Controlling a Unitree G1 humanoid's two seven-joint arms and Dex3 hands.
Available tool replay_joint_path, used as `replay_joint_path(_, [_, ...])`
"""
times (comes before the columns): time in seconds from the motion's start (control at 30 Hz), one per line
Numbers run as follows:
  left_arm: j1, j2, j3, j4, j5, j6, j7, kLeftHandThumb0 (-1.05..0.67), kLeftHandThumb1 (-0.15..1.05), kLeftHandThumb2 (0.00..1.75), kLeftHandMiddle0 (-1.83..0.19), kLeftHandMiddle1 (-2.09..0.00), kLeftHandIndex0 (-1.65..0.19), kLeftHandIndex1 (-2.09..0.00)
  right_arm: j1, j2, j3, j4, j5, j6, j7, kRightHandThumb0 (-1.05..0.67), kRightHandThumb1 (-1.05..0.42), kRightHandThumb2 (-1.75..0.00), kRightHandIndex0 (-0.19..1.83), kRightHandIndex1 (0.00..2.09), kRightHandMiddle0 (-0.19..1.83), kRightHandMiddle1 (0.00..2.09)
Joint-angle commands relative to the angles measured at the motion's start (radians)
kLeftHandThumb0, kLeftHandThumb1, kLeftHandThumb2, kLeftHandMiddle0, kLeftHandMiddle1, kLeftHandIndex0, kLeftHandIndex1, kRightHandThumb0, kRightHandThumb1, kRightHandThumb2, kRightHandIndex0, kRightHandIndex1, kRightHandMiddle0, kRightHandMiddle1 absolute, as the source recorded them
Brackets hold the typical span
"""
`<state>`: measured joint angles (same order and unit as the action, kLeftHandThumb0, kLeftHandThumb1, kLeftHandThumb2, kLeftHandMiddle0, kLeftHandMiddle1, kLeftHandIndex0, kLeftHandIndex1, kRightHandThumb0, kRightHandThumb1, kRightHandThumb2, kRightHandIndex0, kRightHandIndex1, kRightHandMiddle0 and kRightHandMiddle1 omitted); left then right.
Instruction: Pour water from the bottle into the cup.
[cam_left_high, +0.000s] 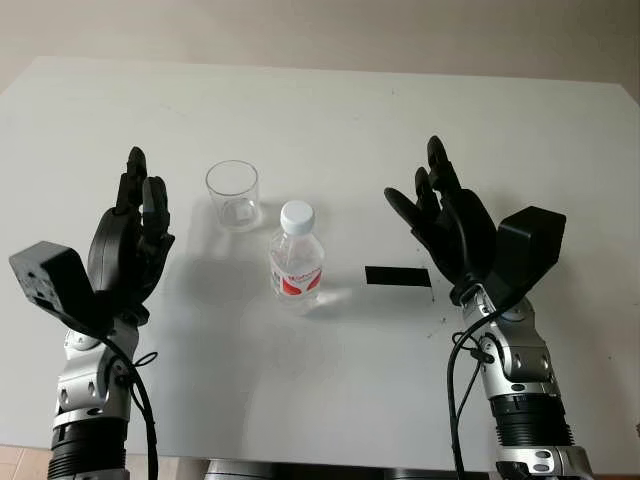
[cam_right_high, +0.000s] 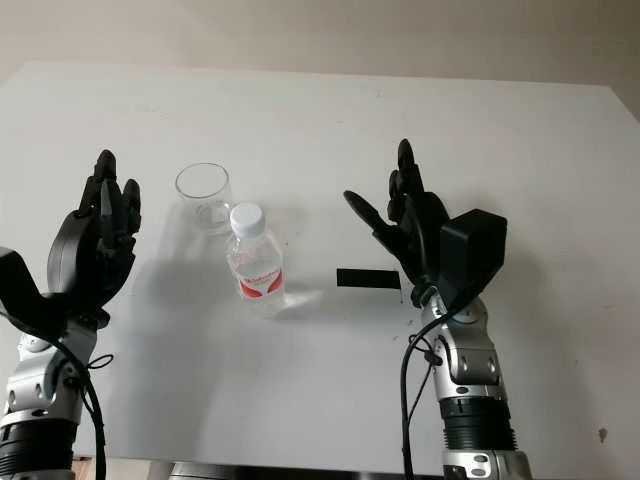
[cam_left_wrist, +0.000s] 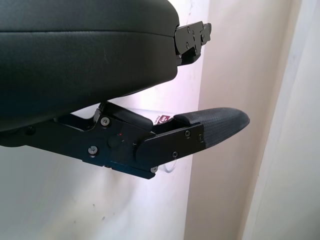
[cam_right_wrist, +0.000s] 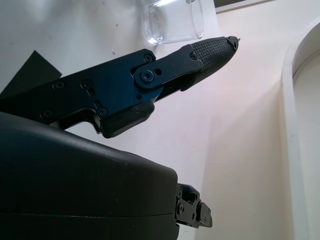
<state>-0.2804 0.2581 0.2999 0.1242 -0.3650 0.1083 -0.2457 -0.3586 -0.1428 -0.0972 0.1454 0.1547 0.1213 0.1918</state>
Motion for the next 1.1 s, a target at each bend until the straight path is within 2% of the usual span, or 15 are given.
replay_joint_path(0.0, [-0.014, 0.016, 0.013, -0.037, -0.018, 0.035, 0.006, -0.67, 1.05, 0.72, 0.19, 0.00, 0.19, 0.00, 0.011, -0.005, -0.003, -0.023, 0.007, -0.002, 0.008, -0.76, -0.95, -0.05, -0.19, 0.00, -0.19, 0.00])
replay_joint_path(0.13, [-0.027, 0.021, 0.013, -0.036, -0.028, 0.083, 0.008, -0.66, 1.05, 0.68, 0.19, 0.00, 0.19, 0.00, 0.013, -0.007, 0.000, -0.007, 0.011, -0.017, 0.026, -0.75, -0.95, -0.05, -0.19, 0.00, -0.19, 0.00])
replay_joint_path(0.23, [-0.033, 0.019, 0.008, -0.017, -0.020, 0.075, -0.001, -0.68, 1.05, 0.67, 0.19, 0.00, 0.19, 0.00, 0.021, -0.017, 0.007, 0.010, 0.003, -0.047, 0.056, -0.75, -0.94, -0.05, -0.19, 0.00, -0.19, 0.00])
replay_joint_path(0.33, [-0.025, 0.012, 0.002, -0.010, -0.002, 0.044, -0.001, -0.70, 1.05, 0.68, 0.19, 0.00, 0.19, 0.00, 0.042, -0.029, 0.027, 0.013, -0.001, -0.098, 0.112, -0.81, -0.93, -0.05, -0.19, 0.00, -0.19, 0.00])
replay_joint_path(0.43, [-0.017, -0.001, -0.005, 0.009, 0.022, -0.035, -0.007, -0.72, 1.05, 0.68, 0.19, 0.00, 0.19, 0.00, 0.066, -0.042, 0.059, 0.022, -0.014, -0.183, 0.182, -0.87, -0.94, -0.05, -0.19, 0.00, -0.19, 0.00])
replay_joint_path(0.57, [-0.004, -0.014, -0.012, 0.030, 0.051, -0.129, -0.011, -0.76, 1.05, 0.67, 0.19, 0.00, 0.19, 0.00, 0.100, -0.051, 0.110, -0.010, -0.018, -0.219, 0.262, -0.91, -0.89, -0.04, -0.19, 0.00, -0.19, 0.00])
replay_joint_path(0.77, [0.012, -0.029, -0.017, 0.017, 0.057, -0.151, 0.001, -0.75, 1.05, 0.67, 0.19, 0.00, 0.19, 0.00, 0.135, -0.036, 0.177, -0.036, -0.023, -0.232, 0.326, -0.91, -0.84, -0.04, -0.19, 0.00, -0.19, 0.00])
replay_joint_path(1.07, [0.018, -0.048, -0.015, 0.018, 0.052, -0.161, 0.009, -0.74, 1.05, 0.68, 0.19, 0.00, 0.19, 0.00, 0.143, -0.021, 0.256, -0.010, -0.029, -0.223, 0.374, -0.91, -0.86, -0.05, -0.19, 0.00, -0.19, 0.00])
